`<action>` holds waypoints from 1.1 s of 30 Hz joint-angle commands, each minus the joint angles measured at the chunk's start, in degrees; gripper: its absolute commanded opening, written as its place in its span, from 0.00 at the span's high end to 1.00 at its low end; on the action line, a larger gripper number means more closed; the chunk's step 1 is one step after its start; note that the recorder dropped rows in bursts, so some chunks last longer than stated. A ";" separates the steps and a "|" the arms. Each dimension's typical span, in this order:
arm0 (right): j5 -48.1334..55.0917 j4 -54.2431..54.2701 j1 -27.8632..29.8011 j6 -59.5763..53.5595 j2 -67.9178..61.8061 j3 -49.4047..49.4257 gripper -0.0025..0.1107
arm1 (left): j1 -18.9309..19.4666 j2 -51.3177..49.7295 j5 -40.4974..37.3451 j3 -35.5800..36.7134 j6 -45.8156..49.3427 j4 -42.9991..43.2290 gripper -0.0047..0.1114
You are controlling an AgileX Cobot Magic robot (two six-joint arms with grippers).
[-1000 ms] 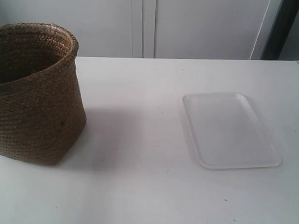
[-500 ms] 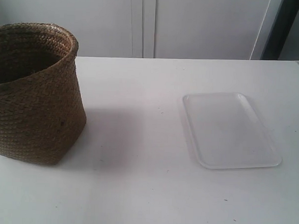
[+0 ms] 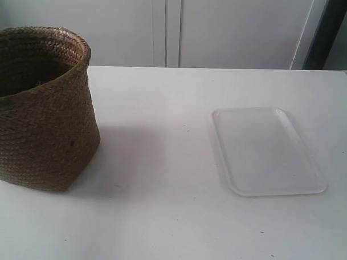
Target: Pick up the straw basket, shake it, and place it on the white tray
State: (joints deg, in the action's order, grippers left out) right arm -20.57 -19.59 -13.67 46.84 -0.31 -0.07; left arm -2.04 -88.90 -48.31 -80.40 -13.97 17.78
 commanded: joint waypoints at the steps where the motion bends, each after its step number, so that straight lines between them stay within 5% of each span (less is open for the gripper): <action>1: -13.87 -16.44 0.01 14.15 -0.07 0.07 0.57 | 0.18 -1.08 -1.46 -0.21 1.41 0.11 0.68; 4: -17.76 -17.51 0.01 14.83 -2.77 0.04 0.57 | 0.18 -0.96 -2.98 -0.21 0.82 -0.24 0.96; 8: -17.88 -22.06 0.01 16.55 -8.89 -3.49 0.57 | 0.18 -0.72 -3.57 -0.21 0.84 -1.99 0.95; 11: -20.53 -38.15 0.01 33.07 -23.10 -11.45 0.57 | 0.18 -0.72 -3.69 -0.21 4.05 -7.64 0.95; 14: -28.68 -41.11 0.01 37.24 -37.79 -19.48 0.55 | 0.18 -0.72 -3.54 -0.21 5.43 -11.53 0.95; 18: -33.62 -46.17 -0.10 45.40 -60.61 -31.02 0.31 | 0.07 -0.72 -3.64 -0.21 8.41 -14.13 0.95; 21: -36.56 -46.17 -1.59 50.94 -71.55 -38.53 0.25 | 0.07 -0.72 -2.60 -0.21 8.88 -14.31 0.95; 33: -7.54 -49.49 -15.14 55.30 -91.49 -64.77 0.25 | 0.07 -0.72 -2.10 -0.21 9.67 -14.58 0.95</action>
State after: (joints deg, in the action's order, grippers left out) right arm -34.78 -68.45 -26.93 101.85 -89.08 -60.66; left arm -1.53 -89.58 -48.80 -80.66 -5.47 4.19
